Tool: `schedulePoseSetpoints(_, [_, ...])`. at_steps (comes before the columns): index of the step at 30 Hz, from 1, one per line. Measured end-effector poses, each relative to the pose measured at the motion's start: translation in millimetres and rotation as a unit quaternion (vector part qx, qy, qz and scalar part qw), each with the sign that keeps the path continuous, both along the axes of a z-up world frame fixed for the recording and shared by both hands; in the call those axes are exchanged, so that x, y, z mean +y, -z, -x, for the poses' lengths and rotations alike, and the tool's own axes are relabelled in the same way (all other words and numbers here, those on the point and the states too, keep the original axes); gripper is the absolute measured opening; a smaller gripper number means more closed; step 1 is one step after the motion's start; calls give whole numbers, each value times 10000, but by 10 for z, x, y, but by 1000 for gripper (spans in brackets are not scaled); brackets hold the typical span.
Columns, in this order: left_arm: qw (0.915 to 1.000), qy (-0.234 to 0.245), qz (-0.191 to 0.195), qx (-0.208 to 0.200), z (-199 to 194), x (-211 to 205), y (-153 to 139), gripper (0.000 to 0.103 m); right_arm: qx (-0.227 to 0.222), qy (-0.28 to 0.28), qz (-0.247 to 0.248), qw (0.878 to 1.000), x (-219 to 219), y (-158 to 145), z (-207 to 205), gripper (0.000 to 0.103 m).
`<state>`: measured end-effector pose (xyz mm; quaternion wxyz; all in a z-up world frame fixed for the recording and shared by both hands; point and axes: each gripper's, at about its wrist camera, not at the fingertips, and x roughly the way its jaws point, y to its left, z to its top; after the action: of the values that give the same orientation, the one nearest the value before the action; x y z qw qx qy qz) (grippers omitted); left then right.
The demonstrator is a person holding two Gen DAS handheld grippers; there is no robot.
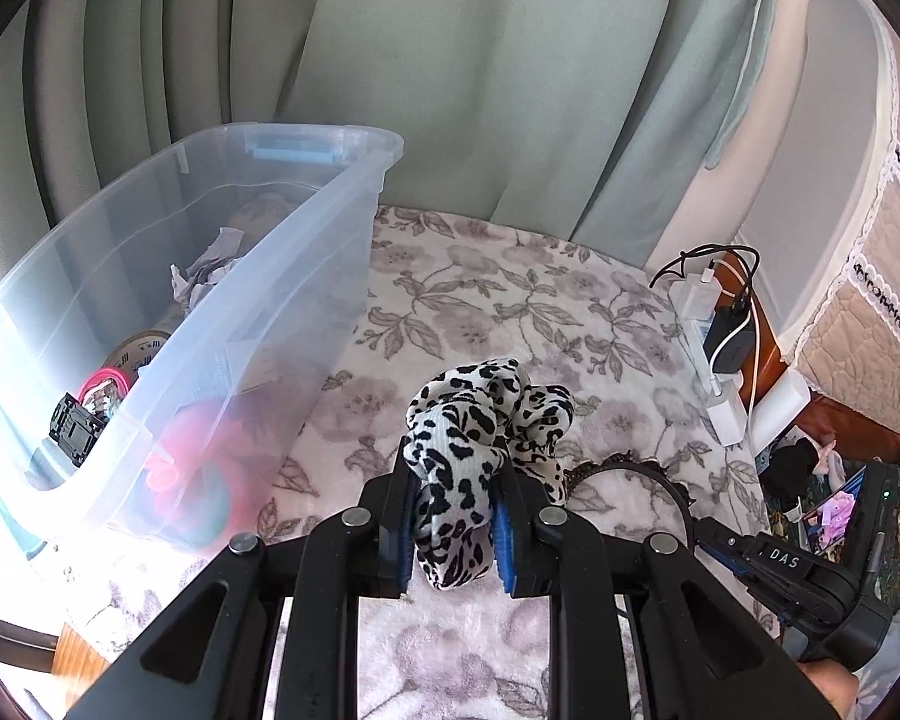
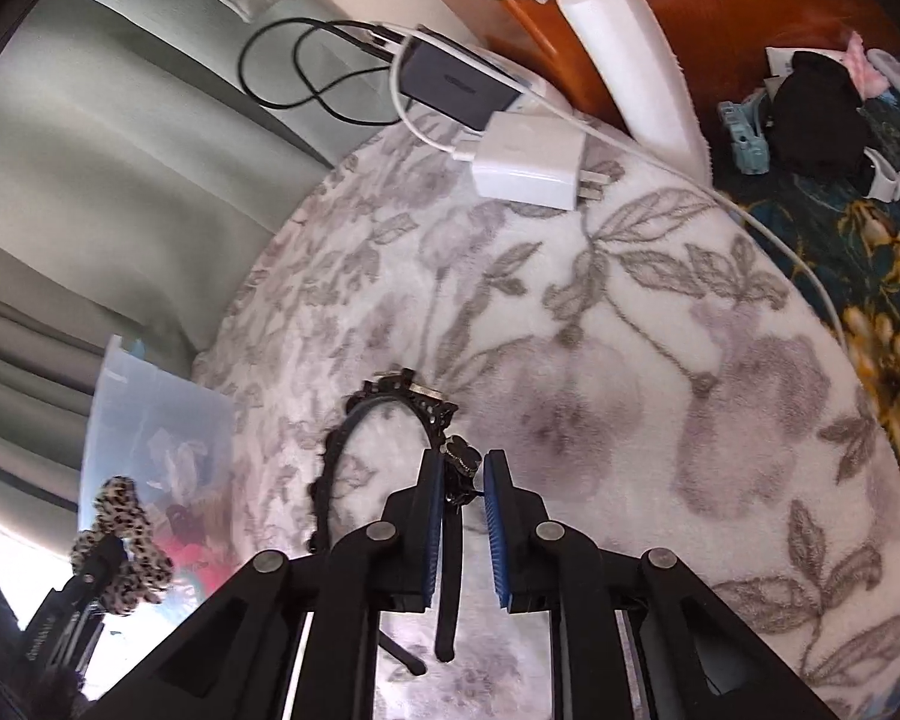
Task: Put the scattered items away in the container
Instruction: 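Lift and carry the scrunchie with the left tool while the right tool carries the headband to the box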
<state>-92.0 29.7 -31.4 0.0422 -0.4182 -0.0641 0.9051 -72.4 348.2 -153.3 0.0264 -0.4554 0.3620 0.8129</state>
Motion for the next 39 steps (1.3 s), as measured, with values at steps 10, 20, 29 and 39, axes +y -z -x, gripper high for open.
schedulePoseSetpoints(10, [9997,0,75,-238,103,51,173,22,-261,-286,-650,9971,-149,37,72,36])
schedulePoseSetpoints(20, [9991,-38,41,-425,189,29,298,22,-705,-727,-1825,9780,-568,27,153,36])
schedulePoseSetpoints(29, [9988,-110,-28,-473,207,-37,322,22,-253,-322,-1049,9936,-335,82,137,7])
schedulePoseSetpoints(39, [9990,-137,-81,-417,214,-73,283,22,607,-290,-469,9966,-256,-342,36,8])
